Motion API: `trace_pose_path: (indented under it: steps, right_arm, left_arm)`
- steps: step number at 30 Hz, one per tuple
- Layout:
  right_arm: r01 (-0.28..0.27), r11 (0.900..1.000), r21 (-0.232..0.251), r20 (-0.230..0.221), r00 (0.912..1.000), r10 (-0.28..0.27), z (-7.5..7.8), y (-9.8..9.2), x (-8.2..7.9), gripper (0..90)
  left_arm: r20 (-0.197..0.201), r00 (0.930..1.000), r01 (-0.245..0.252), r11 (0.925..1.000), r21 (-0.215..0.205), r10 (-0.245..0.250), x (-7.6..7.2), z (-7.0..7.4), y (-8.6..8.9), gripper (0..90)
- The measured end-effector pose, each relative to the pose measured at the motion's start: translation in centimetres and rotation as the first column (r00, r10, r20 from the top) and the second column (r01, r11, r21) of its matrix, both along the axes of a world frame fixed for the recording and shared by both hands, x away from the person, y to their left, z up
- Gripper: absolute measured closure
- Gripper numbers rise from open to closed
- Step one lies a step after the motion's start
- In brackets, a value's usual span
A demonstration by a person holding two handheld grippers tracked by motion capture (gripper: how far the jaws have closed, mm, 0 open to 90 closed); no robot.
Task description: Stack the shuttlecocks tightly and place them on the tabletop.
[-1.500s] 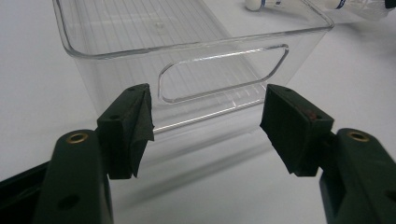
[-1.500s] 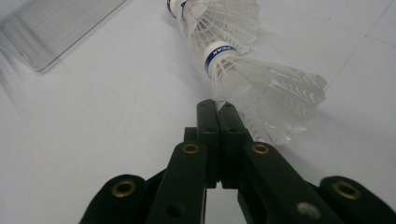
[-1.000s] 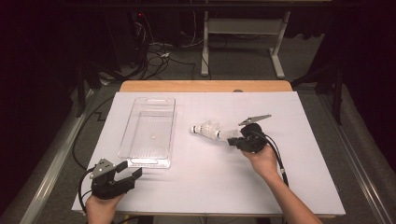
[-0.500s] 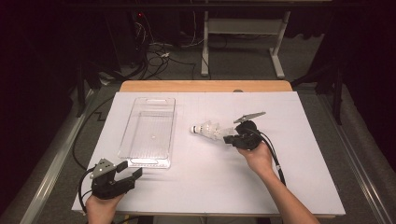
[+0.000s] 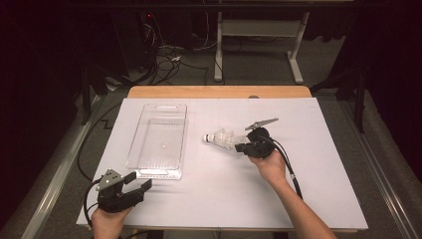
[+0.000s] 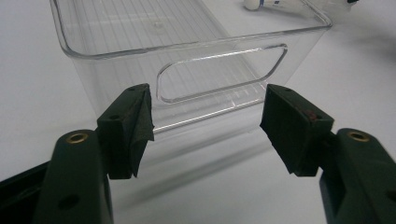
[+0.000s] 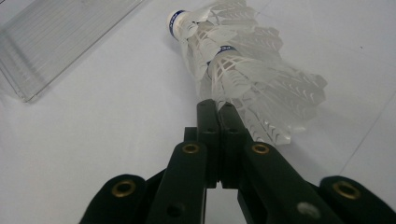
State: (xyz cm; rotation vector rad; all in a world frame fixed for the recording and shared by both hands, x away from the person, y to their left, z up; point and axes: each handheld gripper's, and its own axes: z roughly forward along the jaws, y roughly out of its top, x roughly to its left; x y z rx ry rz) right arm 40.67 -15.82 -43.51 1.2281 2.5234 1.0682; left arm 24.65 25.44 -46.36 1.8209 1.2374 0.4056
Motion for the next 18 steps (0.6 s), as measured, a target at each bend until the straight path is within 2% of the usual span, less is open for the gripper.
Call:
trace_pose_path:
  steps: [18]
  right_arm:
    - [-0.011, 1.000, -0.003, 0.012, 0.9999, 0.011, 0.21, 1.06, 0.53, 90.0]
  left_arm:
    - [0.000, 1.0000, 0.003, 1.0000, 0.001, -0.003, -0.01, 0.00, 0.00, 34.7]
